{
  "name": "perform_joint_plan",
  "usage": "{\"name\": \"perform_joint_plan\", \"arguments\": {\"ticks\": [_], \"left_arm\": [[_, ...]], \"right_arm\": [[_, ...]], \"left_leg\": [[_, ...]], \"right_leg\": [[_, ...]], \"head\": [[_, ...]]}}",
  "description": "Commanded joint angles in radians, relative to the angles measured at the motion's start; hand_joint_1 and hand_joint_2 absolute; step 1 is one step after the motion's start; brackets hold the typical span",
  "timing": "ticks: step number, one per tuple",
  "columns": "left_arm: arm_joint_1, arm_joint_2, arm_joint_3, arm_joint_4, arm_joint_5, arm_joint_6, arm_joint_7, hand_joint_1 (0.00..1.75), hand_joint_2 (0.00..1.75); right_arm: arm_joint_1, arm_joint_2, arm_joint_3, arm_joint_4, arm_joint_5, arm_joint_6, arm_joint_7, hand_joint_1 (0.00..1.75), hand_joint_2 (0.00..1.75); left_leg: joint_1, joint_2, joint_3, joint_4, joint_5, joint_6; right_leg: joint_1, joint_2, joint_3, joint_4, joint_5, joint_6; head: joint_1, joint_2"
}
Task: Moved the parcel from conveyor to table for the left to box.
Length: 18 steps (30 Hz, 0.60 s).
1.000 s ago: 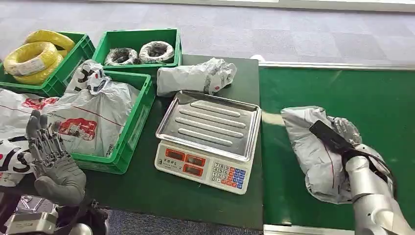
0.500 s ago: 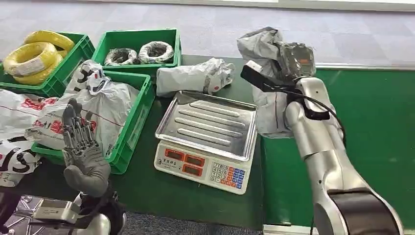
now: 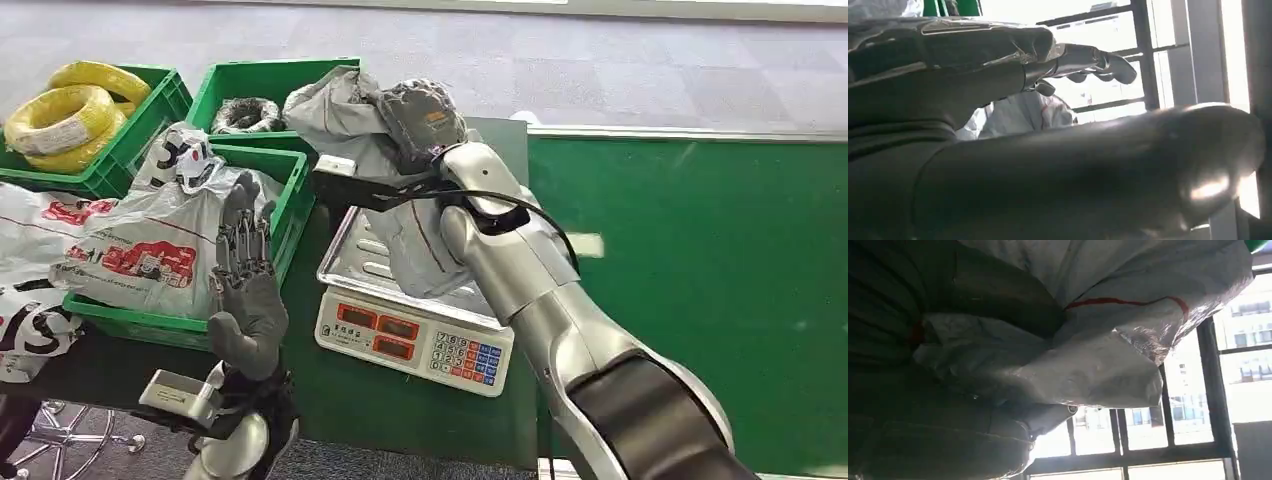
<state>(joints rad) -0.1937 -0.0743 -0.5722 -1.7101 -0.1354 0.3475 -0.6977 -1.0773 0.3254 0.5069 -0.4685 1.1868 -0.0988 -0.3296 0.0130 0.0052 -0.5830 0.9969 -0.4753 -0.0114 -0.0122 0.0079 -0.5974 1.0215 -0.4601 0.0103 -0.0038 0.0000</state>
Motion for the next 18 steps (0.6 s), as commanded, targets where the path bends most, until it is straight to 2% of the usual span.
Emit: {"name": "perform_joint_plan", "arguments": {"ticks": [1,4,5,6,8,9,18], "left_arm": [[-0.036,-0.006,-0.007,0.076,-0.011,-0.013,0.000,0.00,0.00],[-0.043,-0.022,0.019,0.082,-0.022,-0.026,0.000,0.00,0.00],[-0.046,-0.026,0.028,0.082,-0.025,-0.031,0.000,0.00,0.00],[-0.049,-0.029,0.033,0.083,-0.025,-0.035,0.000,0.00,0.00],[-0.055,-0.035,0.042,0.087,-0.022,-0.039,0.000,0.00,0.00],[-0.057,-0.038,0.047,0.088,-0.024,-0.042,0.000,0.00,0.00],[-0.042,-0.050,0.073,0.076,-0.049,-0.056,0.000,0.00,0.00]], "right_arm": [[-0.069,0.024,0.080,0.110,-0.036,0.004,-0.025,1.75,1.75],[-0.050,0.023,0.098,0.124,-0.055,0.008,-0.009,1.75,1.75],[-0.043,0.019,0.096,0.136,-0.058,0.000,0.004,1.24,1.75],[-0.039,0.014,0.107,0.143,-0.046,-0.016,0.020,0.00,1.75],[-0.037,0.007,0.107,0.151,-0.042,-0.032,0.038,0.00,1.75],[-0.039,0.006,0.102,0.152,-0.045,-0.046,0.041,0.00,0.00],[-0.056,-0.017,0.088,0.109,-0.019,-0.122,0.103,0.00,0.00]], "left_leg": [[0.000,-0.001,0.001,0.000,0.000,0.001],[0.000,-0.002,0.001,0.000,0.000,0.001],[0.000,-0.002,0.001,0.000,0.000,0.000],[0.000,-0.002,0.002,-0.001,0.000,0.001],[0.000,-0.002,0.002,-0.001,0.000,0.000],[0.000,-0.002,0.002,-0.001,0.000,0.001],[0.000,-0.002,0.000,0.000,0.000,0.001]], "right_leg": [[0.000,-0.002,0.001,0.000,0.000,0.000],[0.000,-0.002,0.001,0.000,0.000,0.000],[0.000,-0.002,0.001,0.000,0.000,0.000],[0.000,-0.002,0.002,-0.001,0.000,-0.001],[0.000,-0.002,0.002,-0.001,0.000,0.000],[0.000,-0.002,0.003,-0.001,0.000,0.000],[0.000,-0.002,0.001,0.000,0.000,0.000]], "head": [[0.000,0.000],[0.000,0.000],[0.000,0.000],[0.000,0.000],[0.000,0.000],[0.000,0.000],[0.000,0.000]]}}
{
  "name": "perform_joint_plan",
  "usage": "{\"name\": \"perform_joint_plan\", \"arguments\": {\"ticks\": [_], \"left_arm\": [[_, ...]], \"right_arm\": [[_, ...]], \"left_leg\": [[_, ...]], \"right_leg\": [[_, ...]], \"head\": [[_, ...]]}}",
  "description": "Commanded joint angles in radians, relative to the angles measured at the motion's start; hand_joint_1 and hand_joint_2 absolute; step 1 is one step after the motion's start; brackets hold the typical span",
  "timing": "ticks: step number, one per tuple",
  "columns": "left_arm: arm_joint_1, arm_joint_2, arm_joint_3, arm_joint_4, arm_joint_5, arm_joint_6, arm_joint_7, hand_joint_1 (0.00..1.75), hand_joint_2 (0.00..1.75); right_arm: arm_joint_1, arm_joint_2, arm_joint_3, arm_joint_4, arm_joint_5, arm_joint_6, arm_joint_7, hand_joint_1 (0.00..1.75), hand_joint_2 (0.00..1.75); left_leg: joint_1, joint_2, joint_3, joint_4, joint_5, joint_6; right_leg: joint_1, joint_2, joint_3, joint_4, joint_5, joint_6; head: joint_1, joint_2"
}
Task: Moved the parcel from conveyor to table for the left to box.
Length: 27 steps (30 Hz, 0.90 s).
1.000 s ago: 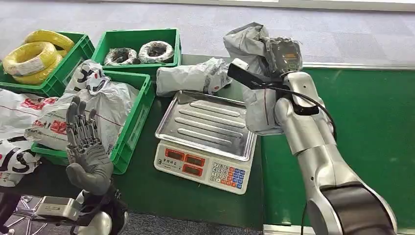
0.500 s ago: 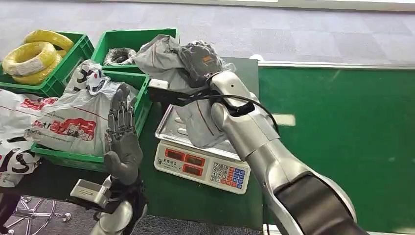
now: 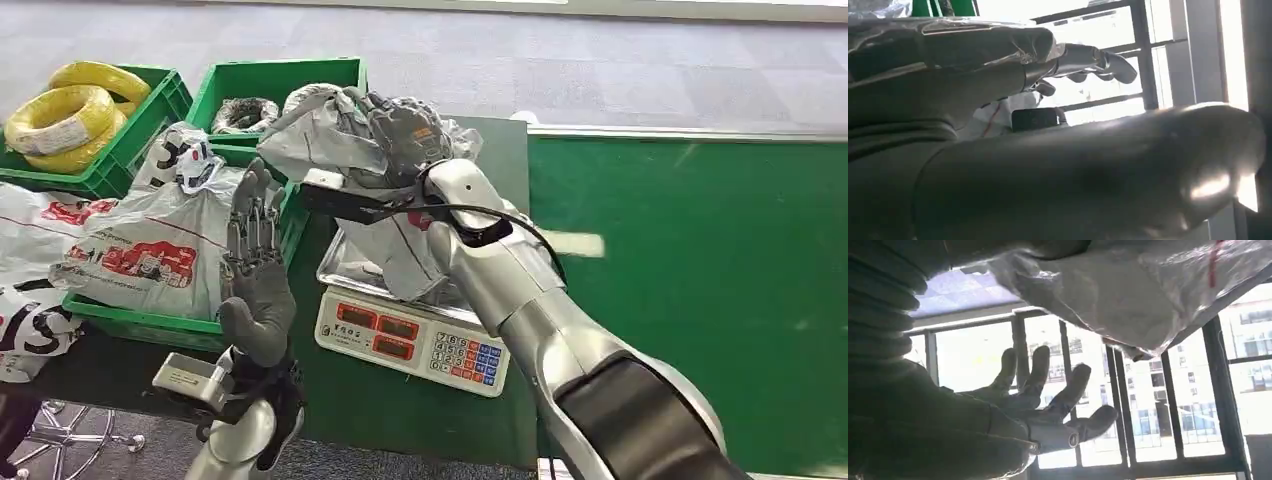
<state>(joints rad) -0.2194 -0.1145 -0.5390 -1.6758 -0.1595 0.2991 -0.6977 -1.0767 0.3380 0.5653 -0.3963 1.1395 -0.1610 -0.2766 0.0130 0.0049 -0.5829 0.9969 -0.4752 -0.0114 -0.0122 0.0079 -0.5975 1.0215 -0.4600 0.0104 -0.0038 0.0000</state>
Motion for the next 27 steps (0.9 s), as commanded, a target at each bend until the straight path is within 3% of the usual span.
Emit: {"name": "perform_joint_plan", "arguments": {"ticks": [1,4,6,8,9,10,11,13,14,16,18,19,20,23,27], "left_arm": [[-0.014,-0.009,0.043,0.039,-0.026,-0.007,0.000,0.00,0.00],[-0.003,-0.010,0.059,0.029,-0.041,0.008,0.000,0.00,0.00],[0.016,-0.015,0.094,0.010,-0.072,0.060,0.000,0.00,0.00],[0.027,-0.017,0.125,-0.008,-0.074,0.070,0.000,0.00,0.00],[0.030,-0.027,0.164,-0.017,-0.085,0.117,0.000,0.00,0.00],[0.027,-0.024,0.180,-0.023,-0.083,0.119,0.002,0.00,0.00],[0.021,-0.035,0.225,-0.027,-0.104,0.181,0.013,0.00,0.00],[-0.014,-0.025,0.293,-0.033,-0.141,0.222,0.056,0.00,0.00],[-0.039,-0.032,0.341,-0.046,-0.169,0.265,0.041,0.00,0.00],[-0.080,-0.032,0.376,-0.063,-0.223,0.276,0.072,0.00,0.00],[-0.183,-0.049,0.427,-0.013,-0.532,0.359,0.181,0.00,0.00],[-0.234,-0.052,0.431,0.010,-0.595,0.353,0.228,0.00,0.00],[-0.337,-0.038,0.428,0.075,-0.780,0.336,0.337,0.00,0.00],[-0.461,-0.031,0.417,0.185,-1.010,0.327,0.460,0.00,0.00],[-0.461,-0.031,0.417,0.185,-1.010,0.327,0.460,0.00,0.00]], "right_arm": [[-0.058,-0.032,0.030,0.033,0.033,-0.062,0.056,0.00,0.00],[-0.059,-0.053,0.017,-0.010,0.048,-0.142,0.088,0.00,0.00],[-0.027,-0.097,-0.050,-0.146,0.023,-0.285,0.094,0.00,0.00],[0.028,-0.145,-0.105,-0.326,0.024,-0.255,0.091,0.00,0.00],[0.093,-0.174,-0.162,-0.477,0.026,-0.355,0.092,0.00,0.00],[0.130,-0.196,-0.182,-0.560,0.032,-0.324,0.090,0.00,0.00],[0.198,-0.212,-0.230,-0.686,-0.008,-0.431,0.055,0.00,0.00],[0.356,-0.269,-0.284,-0.937,-0.082,-0.466,0.001,0.00,0.00],[0.462,-0.263,-0.333,-1.085,-0.187,-0.537,-0.094,0.00,0.00],[0.585,-0.249,-0.386,-1.212,-0.238,-0.537,-0.183,0.00,0.00],[0.728,-0.124,-0.519,-1.339,-0.327,-0.537,-0.365,0.00,0.00],[0.772,-0.108,-0.530,-1.363,-0.353,-0.537,-0.404,0.00,0.00],[0.823,-0.092,-0.548,-1.399,-0.380,-0.537,-0.422,0.00,0.00],[0.851,-0.084,-0.548,-1.402,-0.397,-0.537,-0.422,0.00,0.00],[0.851,-0.084,-0.548,-1.402,-0.397,-0.537,-0.422,0.00,0.00]], "left_leg": [[0.000,-0.002,0.001,0.000,0.000,0.001],[0.000,-0.001,0.000,0.000,0.000,0.001],[0.000,-0.002,-0.001,0.000,0.000,0.001],[0.000,-0.003,-0.001,0.000,0.001,0.001],[0.000,-0.003,-0.001,0.000,0.000,0.001],[0.001,-0.004,-0.001,0.000,0.000,0.001],[0.000,-0.003,-0.001,0.000,0.001,0.001],[0.001,-0.006,0.000,0.000,0.001,0.001],[0.002,-0.010,0.002,-0.003,0.002,0.001],[0.002,-0.011,0.001,-0.001,0.001,0.001],[0.002,-0.016,0.001,-0.002,0.001,0.001],[0.002,-0.013,0.001,-0.001,0.000,0.000],[0.002,-0.013,-0.001,0.000,0.000,0.000],[0.003,-0.022,-0.003,0.001,0.002,0.000],[0.001,-0.012,-0.001,-0.001,0.001,0.001]], "right_leg": [[0.000,-0.002,0.002,-0.001,0.000,-0.001],[0.000,-0.002,0.000,0.000,0.000,0.000],[0.000,-0.002,0.000,0.000,0.000,0.000],[0.000,-0.003,0.000,0.000,0.000,0.000],[0.001,-0.004,0.001,-0.001,0.000,0.000],[0.001,-0.004,0.001,-0.001,0.000,0.000],[0.001,-0.003,0.001,-0.001,0.000,0.000],[0.001,-0.006,0.002,-0.002,0.000,0.000],[0.002,-0.010,0.007,-0.006,0.000,0.000],[0.002,-0.010,0.005,-0.005,-0.001,-0.001],[0.002,-0.017,0.008,-0.005,-0.003,0.000],[0.002,-0.013,0.005,-0.004,-0.002,0.000],[0.002,-0.014,0.005,-0.003,-0.002,-0.001],[0.003,-0.022,0.005,-0.002,-0.003,-0.001],[0.001,-0.011,0.004,-0.002,-0.001,0.000]], "head": [[0.000,0.000],[0.000,0.000],[0.000,0.000],[0.000,0.000],[0.000,0.000],[0.000,0.000],[0.000,0.000],[0.000,0.000],[0.000,0.000],[-0.001,0.000],[0.000,0.000],[0.000,0.000],[0.000,0.000],[0.000,0.000],[0.000,0.000]]}}
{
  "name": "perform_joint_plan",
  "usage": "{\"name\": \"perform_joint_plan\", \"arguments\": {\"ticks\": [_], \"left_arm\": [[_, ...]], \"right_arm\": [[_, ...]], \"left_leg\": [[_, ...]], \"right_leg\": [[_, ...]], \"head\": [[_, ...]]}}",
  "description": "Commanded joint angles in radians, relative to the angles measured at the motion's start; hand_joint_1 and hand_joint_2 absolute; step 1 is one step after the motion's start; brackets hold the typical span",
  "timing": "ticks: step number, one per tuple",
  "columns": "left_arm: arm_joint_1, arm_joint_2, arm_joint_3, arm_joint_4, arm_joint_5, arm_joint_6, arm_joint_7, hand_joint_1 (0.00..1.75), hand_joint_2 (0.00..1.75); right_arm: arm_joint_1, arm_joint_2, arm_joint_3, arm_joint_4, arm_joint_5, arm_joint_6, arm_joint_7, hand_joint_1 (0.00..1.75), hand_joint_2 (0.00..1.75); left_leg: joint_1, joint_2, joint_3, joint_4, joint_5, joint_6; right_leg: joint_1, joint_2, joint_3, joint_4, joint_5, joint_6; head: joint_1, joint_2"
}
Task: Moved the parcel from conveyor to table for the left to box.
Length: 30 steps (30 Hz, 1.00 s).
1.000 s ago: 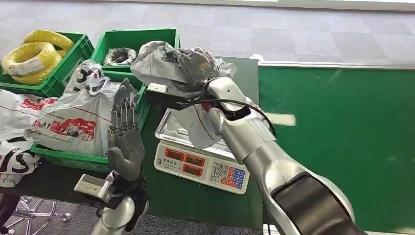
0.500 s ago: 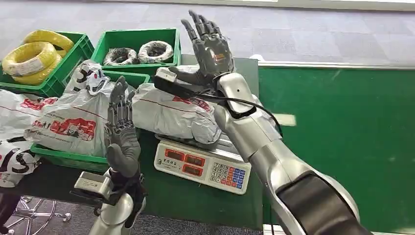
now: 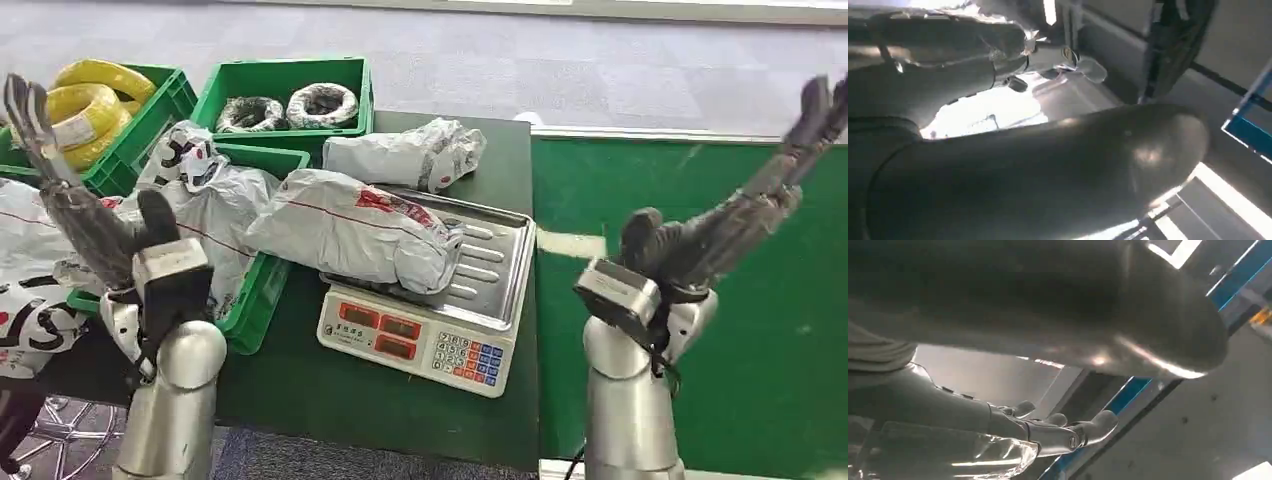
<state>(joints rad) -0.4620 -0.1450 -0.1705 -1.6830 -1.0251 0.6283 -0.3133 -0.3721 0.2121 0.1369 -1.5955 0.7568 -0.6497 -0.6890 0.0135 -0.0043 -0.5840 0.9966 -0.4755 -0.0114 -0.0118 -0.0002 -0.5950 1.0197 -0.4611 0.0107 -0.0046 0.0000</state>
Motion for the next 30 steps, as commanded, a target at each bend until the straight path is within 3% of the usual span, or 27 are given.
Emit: {"name": "perform_joint_plan", "arguments": {"ticks": [1,4,6,7,8,9,11,12,15,17,22,30], "left_arm": [[-0.219,0.001,0.044,0.213,-0.188,0.007,0.093,0.00,0.00],[-0.284,0.022,0.005,0.303,-0.327,-0.050,0.178,0.00,0.00],[-0.423,0.034,-0.082,0.538,-0.530,-0.241,0.250,0.00,0.00],[-0.478,0.013,-0.093,0.657,-0.546,-0.194,0.274,0.00,0.00],[-0.535,0.025,-0.165,0.777,-0.546,-0.184,0.310,0.00,1.75],[-0.582,0.030,-0.243,0.880,-0.546,-0.223,0.339,0.00,1.75],[-0.619,0.009,-0.327,1.014,-0.546,-0.221,0.378,0.00,1.75],[-0.652,-0.011,-0.451,1.163,-0.546,-0.265,0.393,0.00,1.75],[-0.635,-0.040,-0.638,1.328,-0.546,-0.302,0.413,0.00,1.75],[-0.599,-0.041,-0.700,1.368,-0.546,-0.325,0.407,0.00,1.75],[-0.589,-0.034,-0.708,1.368,-0.546,-0.313,0.412,0.00,1.75],[-0.516,-0.031,-0.752,1.402,-0.546,-0.430,0.279,0.00,1.75]], "right_arm": [[0.136,0.048,-0.119,-0.183,-0.016,-0.048,-0.009,0.00,0.00],[0.146,0.054,-0.111,-0.146,-0.018,-0.048,-0.009,0.00,0.00],[0.147,0.064,-0.110,-0.073,-0.037,-0.048,0.007,0.00,0.00],[0.135,0.066,-0.117,-0.057,-0.039,-0.048,0.002,0.00,0.00],[0.124,0.064,-0.117,-0.039,-0.037,-0.048,0.013,0.00,0.00],[0.114,0.061,-0.118,-0.024,-0.024,-0.048,0.035,0.00,0.00],[0.096,0.051,-0.116,-0.006,-0.020,-0.048,0.062,0.00,0.00],[0.093,0.041,-0.110,0.011,-0.010,-0.048,0.085,0.00,0.00],[0.098,0.011,-0.092,0.049,-0.007,-0.048,0.093,0.00,0.00],[0.108,0.009,-0.097,0.060,-0.021,-0.048,0.068,0.00,0.00],[0.113,0.009,-0.098,0.058,-0.025,-0.048,0.061,0.00,0.00],[0.125,0.002,-0.089,0.056,-0.021,-0.048,0.068,0.00,0.00]], "left_leg": [[0.000,0.000,0.001,0.000,0.001,0.000],[0.000,0.003,0.003,0.000,0.001,0.000],[0.001,0.000,0.003,0.000,0.002,0.000],[0.001,-0.002,0.002,0.001,0.002,0.000],[0.001,0.000,0.002,0.001,0.001,0.000],[0.001,-0.006,0.001,0.002,0.003,0.000],[0.001,-0.004,0.002,0.001,0.003,0.001],[0.001,-0.004,0.002,0.000,0.004,0.002],[0.000,-0.002,0.005,-0.001,0.003,0.002],[-0.001,-0.002,0.008,-0.004,0.004,0.002],[-0.001,0.009,0.005,-0.001,0.001,0.001],[-0.001,0.010,0.005,-0.003,0.002,0.002]], "right_leg": [[0.000,-0.001,0.001,0.000,0.001,-0.001],[0.001,0.000,0.002,-0.001,0.001,-0.001],[0.001,-0.003,0.003,-0.001,0.001,-0.001],[0.002,-0.004,0.003,0.000,0.000,-0.002],[0.001,-0.002,0.001,0.000,0.001,-0.001],[0.002,-0.009,0.003,0.000,0.000,-0.001],[0.001,-0.007,0.004,0.000,0.001,-0.001],[0.001,-0.007,0.004,-0.002,0.002,-0.001],[0.001,-0.005,0.007,-0.004,0.002,-0.001],[0.000,-0.005,0.009,-0.006,0.003,0.000],[-0.001,0.006,0.003,-0.002,0.003,-0.001],[0.000,0.008,0.002,-0.003,0.003,-0.001]], "head": [[0.000,0.000],[0.000,0.000],[0.000,0.000],[0.000,0.000],[0.000,0.000],[0.000,0.000],[0.000,0.000],[0.000,0.000],[0.000,0.000],[0.000,0.000],[0.000,0.000],[0.000,0.000]]}}
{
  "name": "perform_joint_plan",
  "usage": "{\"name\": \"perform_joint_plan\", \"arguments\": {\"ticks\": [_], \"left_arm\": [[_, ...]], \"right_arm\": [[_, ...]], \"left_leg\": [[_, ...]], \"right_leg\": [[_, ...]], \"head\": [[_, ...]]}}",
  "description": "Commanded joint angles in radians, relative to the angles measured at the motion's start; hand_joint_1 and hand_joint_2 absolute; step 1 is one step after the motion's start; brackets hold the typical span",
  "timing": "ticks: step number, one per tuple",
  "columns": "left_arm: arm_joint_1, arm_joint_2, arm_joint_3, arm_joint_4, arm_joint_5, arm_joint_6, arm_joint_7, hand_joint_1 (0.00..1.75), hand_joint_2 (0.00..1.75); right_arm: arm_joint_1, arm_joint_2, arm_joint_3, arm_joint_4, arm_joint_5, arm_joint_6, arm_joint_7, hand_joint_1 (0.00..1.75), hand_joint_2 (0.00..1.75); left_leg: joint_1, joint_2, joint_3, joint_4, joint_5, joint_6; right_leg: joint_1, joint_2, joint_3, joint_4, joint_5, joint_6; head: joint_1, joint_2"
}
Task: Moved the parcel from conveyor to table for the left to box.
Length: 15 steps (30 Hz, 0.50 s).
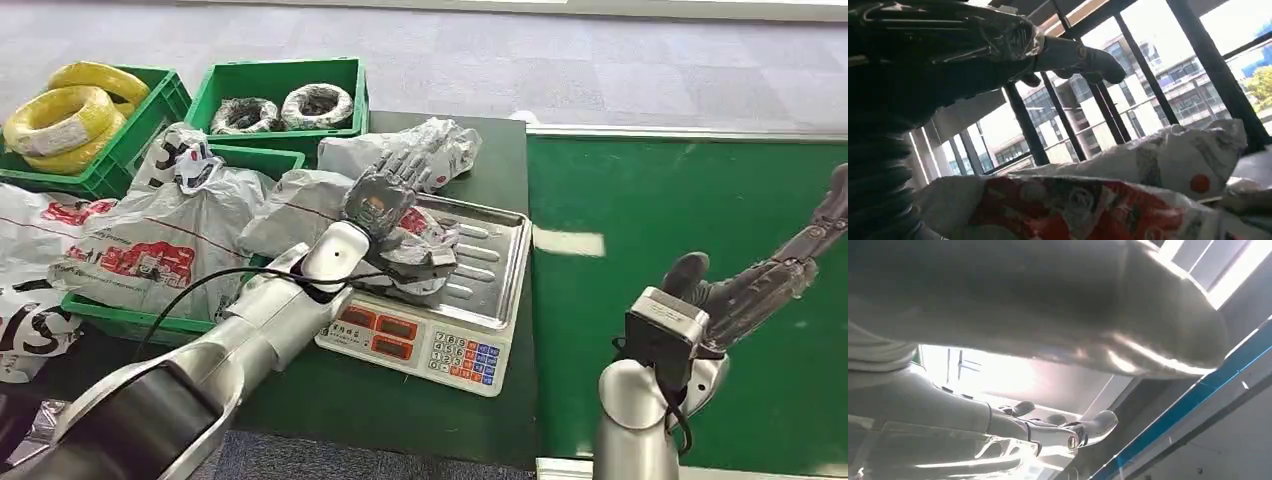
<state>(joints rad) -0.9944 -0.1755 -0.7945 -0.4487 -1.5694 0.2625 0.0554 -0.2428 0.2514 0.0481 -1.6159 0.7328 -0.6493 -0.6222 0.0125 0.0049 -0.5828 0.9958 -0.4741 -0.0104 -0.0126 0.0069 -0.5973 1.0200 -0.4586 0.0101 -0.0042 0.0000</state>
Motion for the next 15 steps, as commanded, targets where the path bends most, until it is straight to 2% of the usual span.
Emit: {"name": "perform_joint_plan", "arguments": {"ticks": [1,10,15], "left_arm": [[0.019,0.000,-0.129,0.167,-0.001,-0.063,-0.089,0.00,1.75],[0.014,-0.001,-0.127,0.166,-0.001,-0.068,-0.092,0.00,1.75],[0.038,0.006,-0.119,0.177,0.001,-0.134,-0.174,0.00,1.75]], "right_arm": [[-0.003,-0.038,-0.001,0.077,0.003,-0.049,0.000,0.00,0.00],[-0.004,-0.038,-0.002,0.078,0.001,-0.049,-0.003,0.00,0.00],[0.002,-0.042,-0.011,0.093,-0.014,-0.049,-0.033,0.00,0.00]], "left_leg": [[0.000,0.001,0.004,-0.002,0.000,0.001],[0.000,0.001,0.004,-0.002,0.000,0.000],[0.000,0.001,0.007,-0.003,0.001,0.001]], "right_leg": [[0.000,0.000,0.004,-0.003,0.001,0.000],[0.000,0.000,0.004,-0.002,0.001,-0.001],[0.000,0.001,0.007,-0.004,0.001,-0.001]], "head": [[0.000,0.000],[0.000,0.000],[0.000,0.000]]}}
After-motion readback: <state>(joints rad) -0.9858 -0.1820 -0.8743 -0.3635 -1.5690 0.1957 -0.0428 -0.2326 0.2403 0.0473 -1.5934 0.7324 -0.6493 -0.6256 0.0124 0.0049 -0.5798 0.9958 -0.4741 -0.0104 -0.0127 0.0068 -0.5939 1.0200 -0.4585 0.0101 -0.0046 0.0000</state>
